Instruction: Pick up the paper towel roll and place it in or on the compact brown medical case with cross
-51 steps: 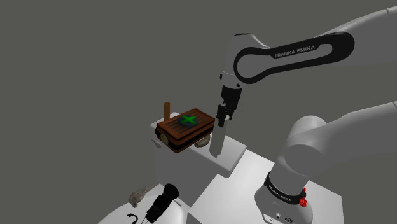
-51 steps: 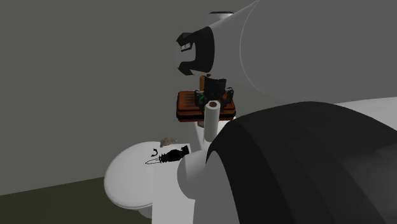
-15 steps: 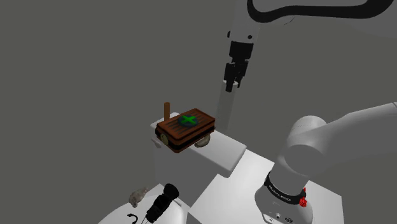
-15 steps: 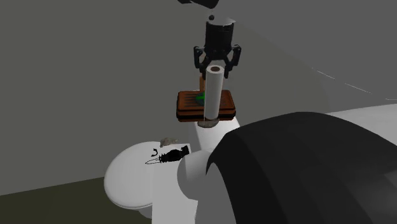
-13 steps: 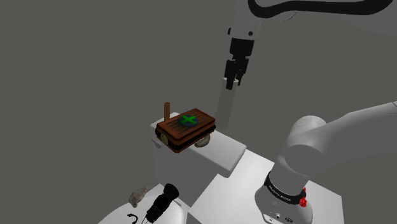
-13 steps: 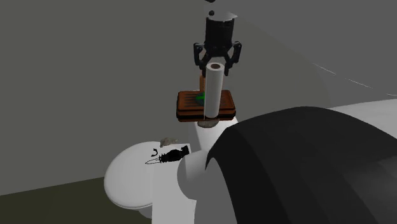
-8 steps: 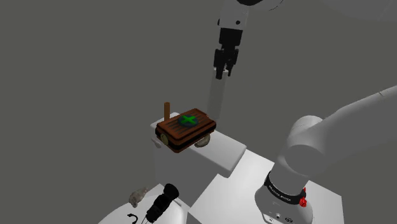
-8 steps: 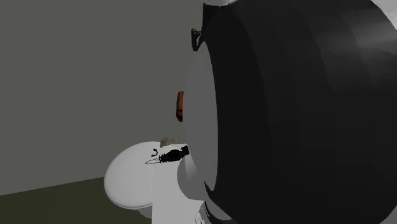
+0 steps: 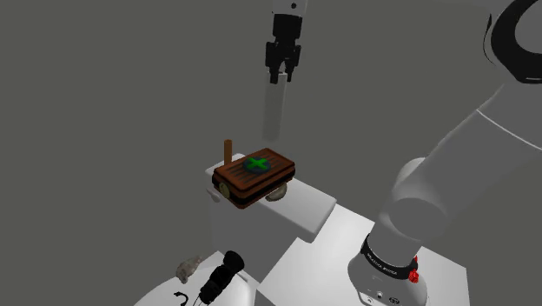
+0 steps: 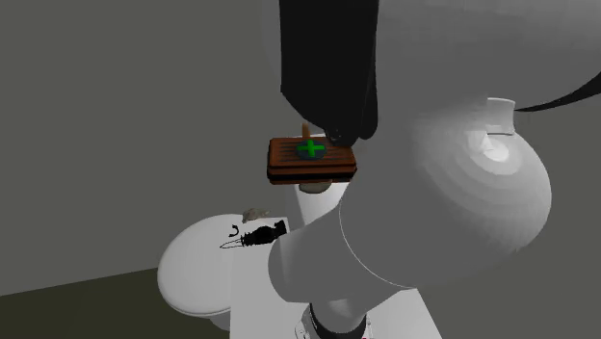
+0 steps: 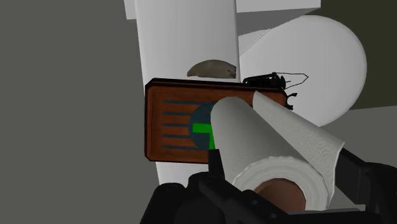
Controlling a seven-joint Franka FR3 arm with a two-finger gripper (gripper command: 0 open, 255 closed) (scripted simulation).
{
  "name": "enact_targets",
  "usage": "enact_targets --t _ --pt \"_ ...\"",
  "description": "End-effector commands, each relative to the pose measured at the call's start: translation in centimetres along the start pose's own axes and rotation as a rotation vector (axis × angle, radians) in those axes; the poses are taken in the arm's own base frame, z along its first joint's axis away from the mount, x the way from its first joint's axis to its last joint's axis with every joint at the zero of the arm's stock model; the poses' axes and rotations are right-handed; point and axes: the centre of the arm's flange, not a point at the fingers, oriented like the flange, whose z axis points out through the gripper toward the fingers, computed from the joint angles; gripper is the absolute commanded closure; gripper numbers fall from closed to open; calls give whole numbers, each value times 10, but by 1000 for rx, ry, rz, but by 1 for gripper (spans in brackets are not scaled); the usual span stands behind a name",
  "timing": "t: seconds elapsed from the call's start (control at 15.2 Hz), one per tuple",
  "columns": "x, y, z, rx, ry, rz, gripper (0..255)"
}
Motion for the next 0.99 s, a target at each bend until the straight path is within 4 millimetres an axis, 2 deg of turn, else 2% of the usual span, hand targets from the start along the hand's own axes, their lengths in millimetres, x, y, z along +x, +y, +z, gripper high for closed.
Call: enact_targets --t 0.0,0.13,0.92 --pt "24 -1 -11 0 0 0 255" --pt "52 -1 -25 0 0 0 255" --pt "54 1 38 0 0 0 255"
